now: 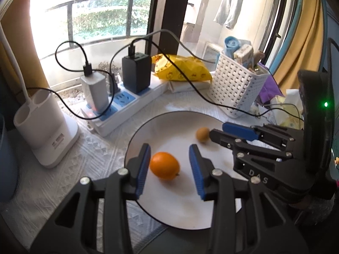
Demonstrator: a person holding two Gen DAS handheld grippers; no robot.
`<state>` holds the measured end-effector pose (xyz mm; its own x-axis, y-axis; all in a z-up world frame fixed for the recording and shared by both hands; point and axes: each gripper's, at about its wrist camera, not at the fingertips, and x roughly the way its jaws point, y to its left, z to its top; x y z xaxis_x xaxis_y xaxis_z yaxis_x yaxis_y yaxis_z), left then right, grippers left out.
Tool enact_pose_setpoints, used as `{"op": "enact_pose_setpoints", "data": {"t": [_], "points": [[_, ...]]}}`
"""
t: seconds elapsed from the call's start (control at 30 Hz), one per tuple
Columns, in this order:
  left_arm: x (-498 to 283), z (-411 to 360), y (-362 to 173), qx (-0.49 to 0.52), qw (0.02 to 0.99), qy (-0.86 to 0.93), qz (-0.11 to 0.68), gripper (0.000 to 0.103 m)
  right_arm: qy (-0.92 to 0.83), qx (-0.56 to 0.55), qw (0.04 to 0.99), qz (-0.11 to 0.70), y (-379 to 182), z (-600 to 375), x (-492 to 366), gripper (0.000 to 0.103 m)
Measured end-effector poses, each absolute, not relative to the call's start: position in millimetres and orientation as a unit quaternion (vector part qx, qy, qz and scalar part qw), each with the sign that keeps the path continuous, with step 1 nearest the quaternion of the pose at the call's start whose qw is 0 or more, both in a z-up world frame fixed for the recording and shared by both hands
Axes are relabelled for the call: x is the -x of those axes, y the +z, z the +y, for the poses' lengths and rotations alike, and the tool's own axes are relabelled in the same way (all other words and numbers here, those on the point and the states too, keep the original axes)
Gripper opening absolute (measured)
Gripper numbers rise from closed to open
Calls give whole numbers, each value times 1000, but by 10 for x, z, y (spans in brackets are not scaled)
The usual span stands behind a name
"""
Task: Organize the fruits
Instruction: 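Open the left gripper over the plate while the right gripper releases the kiwi there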
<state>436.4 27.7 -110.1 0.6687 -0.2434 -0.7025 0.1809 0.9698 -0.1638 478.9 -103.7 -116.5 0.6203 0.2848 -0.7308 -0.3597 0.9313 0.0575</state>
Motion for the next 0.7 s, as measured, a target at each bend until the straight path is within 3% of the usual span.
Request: {"op": "enact_pose_setpoints", "data": {"t": [0.07,0.13,0.7], "points": [[-4333,285,-1045,37,916,-113,384,40,178,46,900,395,-1138,-1043,-4779,31],[-4290,304,-976,38,919,-111,376,47,180,45,901,391,-1105,-1055,-4753,39],[-3767,275,-507,41,936,-110,333,48,178,42,913,365,-727,-1186,-4277,40]]}}
